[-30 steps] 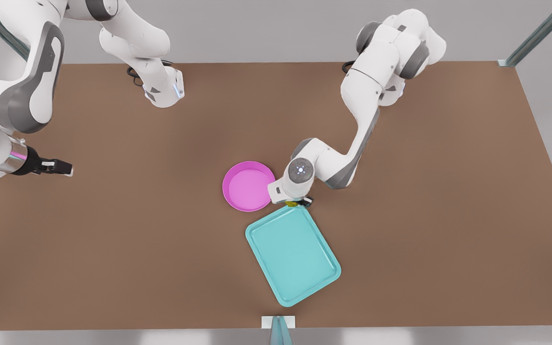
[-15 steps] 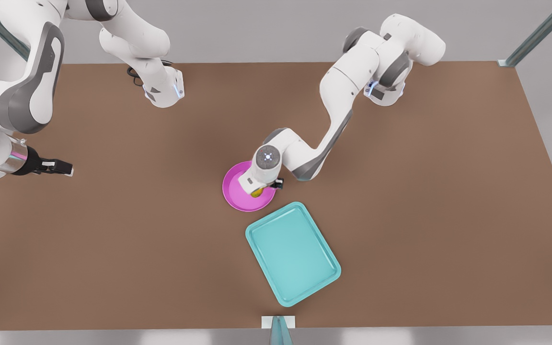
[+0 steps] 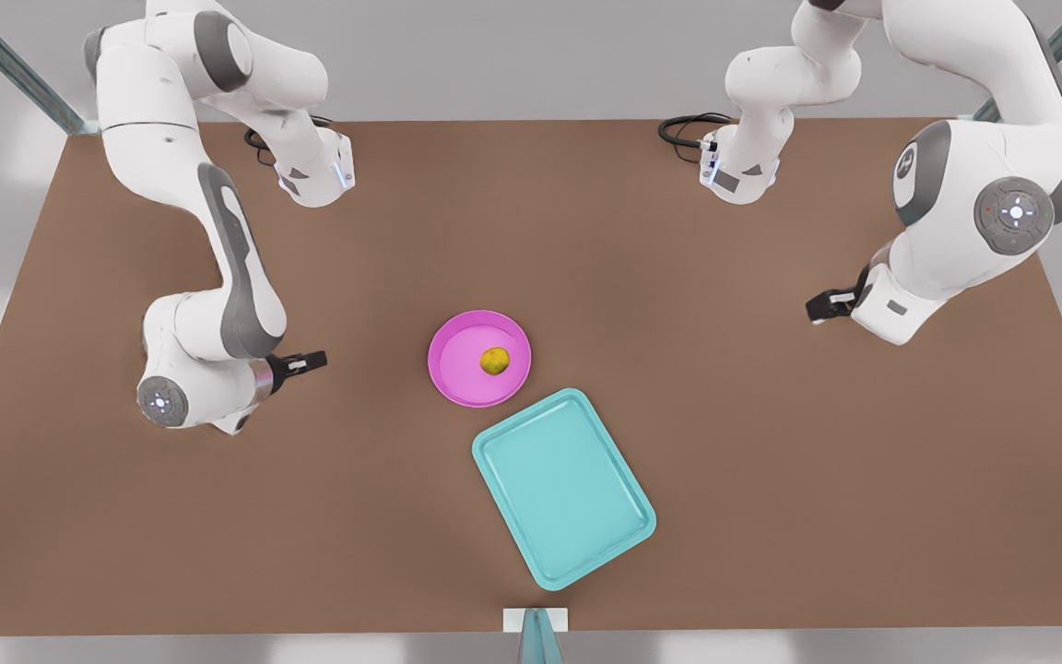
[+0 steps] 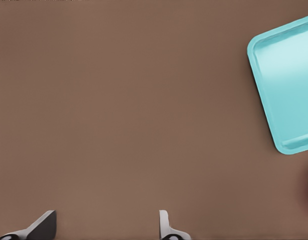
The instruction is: Place the orange on the plate with the left arm and the plate on the tray with the right arm
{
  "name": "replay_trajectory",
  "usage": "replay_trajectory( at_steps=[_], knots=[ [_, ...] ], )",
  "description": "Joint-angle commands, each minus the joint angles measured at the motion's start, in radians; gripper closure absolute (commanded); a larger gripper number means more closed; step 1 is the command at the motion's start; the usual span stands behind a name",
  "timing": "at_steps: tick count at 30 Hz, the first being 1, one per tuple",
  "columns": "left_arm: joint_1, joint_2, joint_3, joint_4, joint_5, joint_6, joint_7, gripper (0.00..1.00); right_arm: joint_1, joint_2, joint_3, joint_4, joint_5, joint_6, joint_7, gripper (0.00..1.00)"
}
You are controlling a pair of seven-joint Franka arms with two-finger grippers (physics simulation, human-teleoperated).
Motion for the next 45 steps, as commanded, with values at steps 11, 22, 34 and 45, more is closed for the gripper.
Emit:
replay_trajectory(
  at_steps=[11, 22, 34, 45],
  knots=[
    [0.019, 0.11, 0.076, 0.112, 0.003, 0.029, 0.308, 0.0, 0.089, 0.063, 0.076, -0.336, 0.451, 0.704, -0.467, 0.0],
    [0.017, 0.112, 0.073, 0.11, -0.02, 0.028, 0.308, 0.0, 0.252, 0.084, 0.083, -0.326, 0.46, 0.746, -0.421, 0.0],
    [0.017, 0.112, 0.076, 0.11, -0.04, 0.026, 0.306, 0.0, 0.283, 0.155, 0.081, -0.25, 0.494, 0.75, -0.365, 0.0],
    [0.017, 0.112, 0.077, 0.109, -0.038, 0.023, 0.305, 0.0, 0.286, 0.189, 0.079, -0.226, 0.491, 0.74, -0.368, 0.35]
  ],
)
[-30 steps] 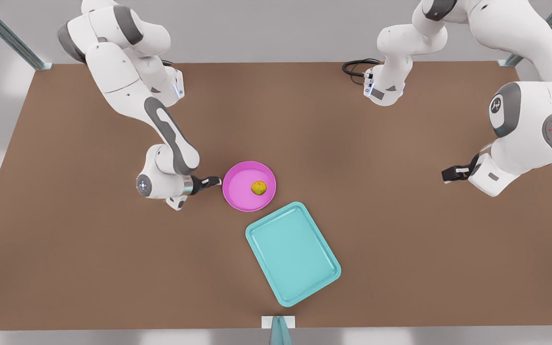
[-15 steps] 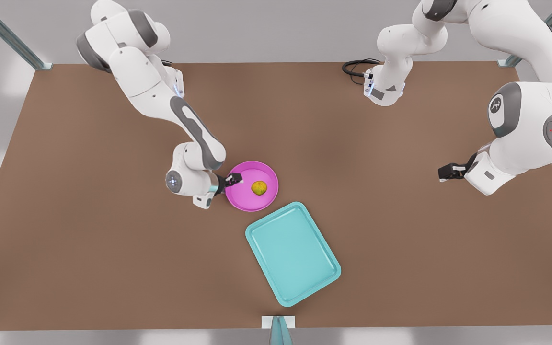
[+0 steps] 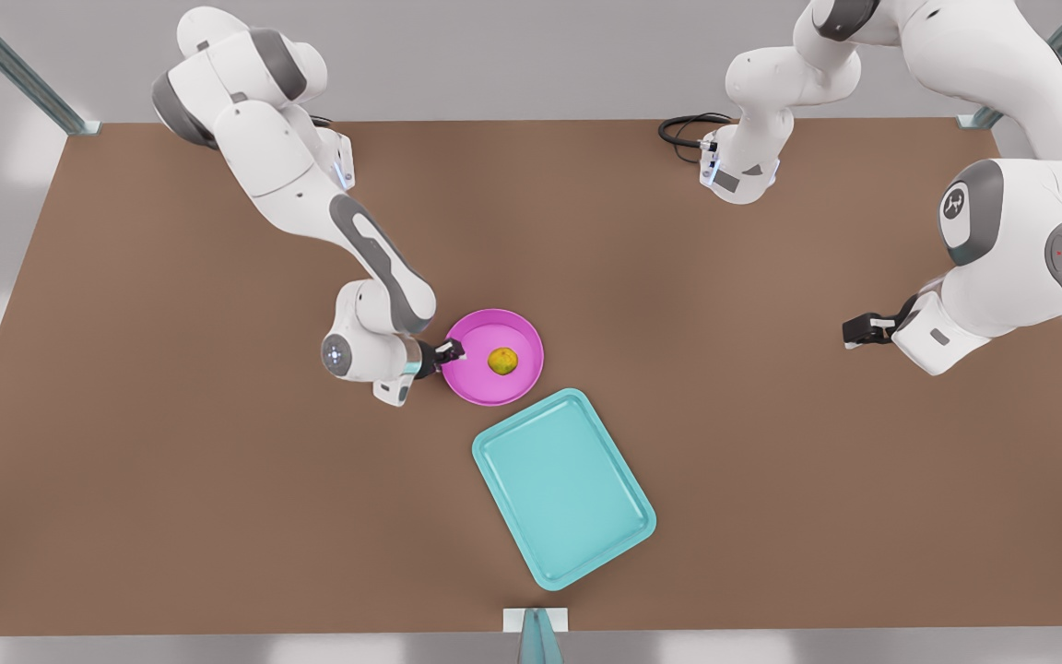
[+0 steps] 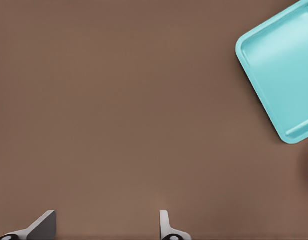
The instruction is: Place the orange on the plate with the left arm and the plate on the tray with the right arm
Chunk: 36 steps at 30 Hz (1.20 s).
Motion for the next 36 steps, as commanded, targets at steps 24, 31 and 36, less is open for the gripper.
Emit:
replay_trajectory(
  at_steps=[24, 31, 36],
  knots=[
    [-0.003, -0.003, -0.002, 0.0, 0.001, -0.01, 0.013, 0.0, -0.02, 0.227, -0.026, 0.58, 0.002, -0.261, 0.096, 0.79],
    [-0.003, -0.001, -0.002, 0.0, 0.001, -0.01, 0.012, 0.0, -0.003, 0.494, -0.023, 0.975, -0.001, -0.312, 0.194, 0.79],
    [-0.003, -0.001, -0.002, -0.001, 0.001, -0.01, 0.012, 0.0, 0.026, 0.603, -0.016, 1.099, 0.019, -0.238, 0.209, 0.79]
  ],
)
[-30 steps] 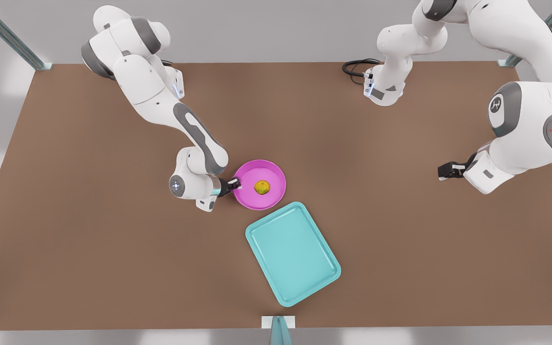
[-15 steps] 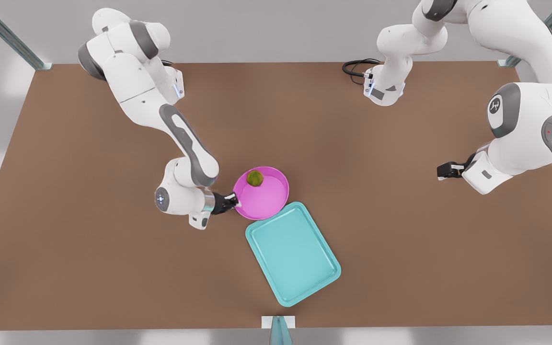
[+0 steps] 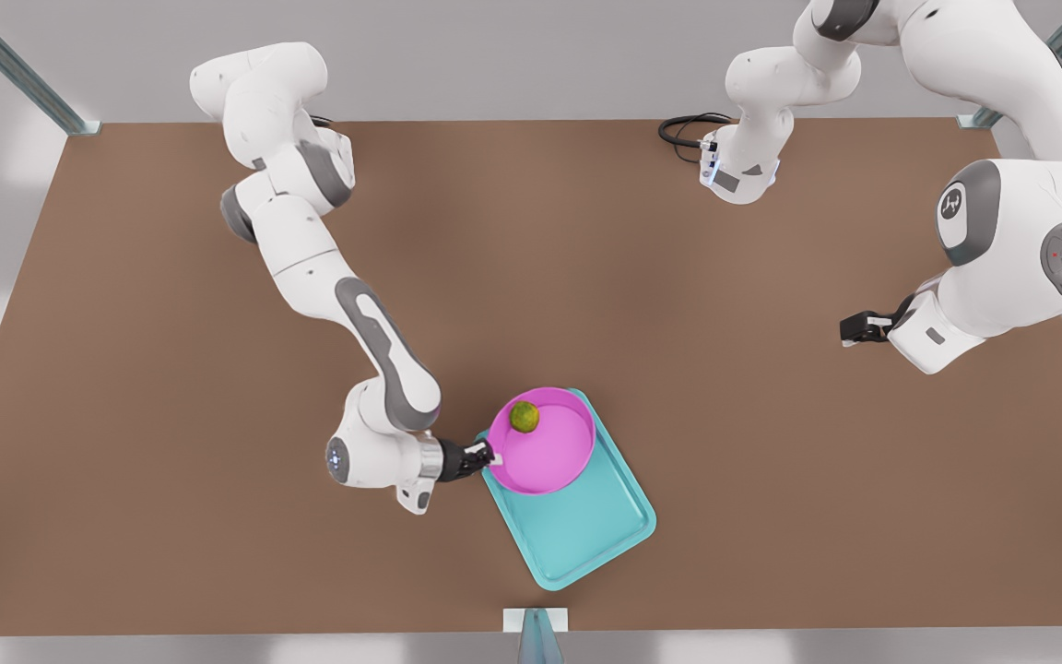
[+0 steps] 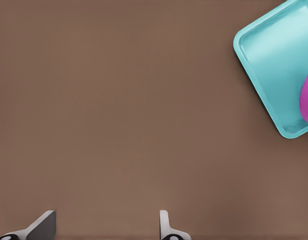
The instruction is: Place the orange on the plate with the left arm and the plate on the tray with the right arm
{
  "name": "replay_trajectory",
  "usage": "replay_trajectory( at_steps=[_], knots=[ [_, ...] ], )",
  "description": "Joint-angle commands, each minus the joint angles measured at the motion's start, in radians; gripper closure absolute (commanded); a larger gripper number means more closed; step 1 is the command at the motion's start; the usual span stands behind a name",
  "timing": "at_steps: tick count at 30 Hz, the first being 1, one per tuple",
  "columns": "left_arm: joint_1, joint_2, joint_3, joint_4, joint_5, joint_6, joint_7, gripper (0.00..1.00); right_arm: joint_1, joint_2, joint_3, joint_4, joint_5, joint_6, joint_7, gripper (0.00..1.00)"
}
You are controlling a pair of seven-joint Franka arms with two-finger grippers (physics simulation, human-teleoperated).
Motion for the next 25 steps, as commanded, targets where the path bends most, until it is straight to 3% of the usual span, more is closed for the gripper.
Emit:
replay_trajectory(
  at_steps=[1, 2, 3, 4, 9, 10, 12, 14, 16, 18, 19, 20, 22, 25],
  knots=[
    [0.0, -0.001, 0.0, 0.002, 0.001, 0.0, 0.0, 0.0, 0.004, 0.014, 0.003, 0.016, 0.006, 0.04, 0.121, 0.79],
    [0.0, -0.001, 0.0, 0.002, 0.001, 0.0, 0.0, 0.0, 0.007, 0.017, 0.003, 0.016, 0.006, 0.04, 0.121, 0.79],
    [0.0, -0.001, 0.0, 0.002, 0.001, 0.0, 0.0, 0.0, 0.007, 0.02, 0.002, 0.025, 0.006, 0.037, 0.12, 0.48],
    [0.0, -0.001, 0.0, 0.002, 0.001, 0.0, 0.0, 0.0, 0.005, 0.018, 0.002, 0.025, 0.006, 0.032, 0.114, 0.0],
    [-0.001, 0.0, 0.0, -0.001, 0.001, 0.0, 0.008, 0.0, -0.027, 0.006, -0.012, 0.025, 0.004, -0.006, 0.111, 0.0],
    [-0.001, 0.0, 0.0, -0.001, 0.001, 0.0, 0.011, 0.0, -0.047, -0.031, -0.078, 0.025, 0.001, -0.115, 0.114, 0.0],
    [-0.001, 0.002, 0.0, -0.001, 0.001, -0.001, 0.008, 0.0, -0.044, -0.213, -0.394, 0.028, -0.022, -0.552, 0.118, 0.0],
    [-0.001, 0.002, 0.0, -0.003, 0.001, 0.0, 0.008, 0.0, -0.045, -0.363, -0.497, 0.024, -0.241, -0.767, 0.114, 0.0],
    [-0.001, 0.002, 0.0, -0.003, 0.001, -0.007, 0.008, 0.0, -0.029, -0.509, -0.497, 0.019, -0.597, -0.904, 0.108, 0.0],
    [-0.001, 0.002, 0.0, -0.001, 0.001, -0.011, 0.006, 0.0, -0.016, -0.673, -0.483, 0.009, -0.677, -1.014, 0.12, 0.0],
    [-0.001, 0.0, 0.0, -0.001, 0.001, -0.013, 0.005, 0.0, -0.021, -0.77, -0.459, -0.077, -0.724, -1.01, 0.121, 0.0],
    [-0.001, 0.0, 0.0, -0.001, 0.001, -0.013, 0.003, 0.0, -0.058, -0.888, -0.367, -0.212, -0.793, -0.994, 0.12, 0.0],
    [-0.001, 0.0, -0.002, -0.001, 0.001, -0.013, 0.003, 0.0, -0.088, -1.037, -0.336, -0.421, -0.812, -0.885, 0.12, 0.0],
    [-0.001, 0.002, -0.002, -0.001, 0.002, -0.011, 0.005, 0.0, -0.104, -1.057, -0.328, -0.456, -0.814, -0.865, 0.12, 0.0]
  ],
)
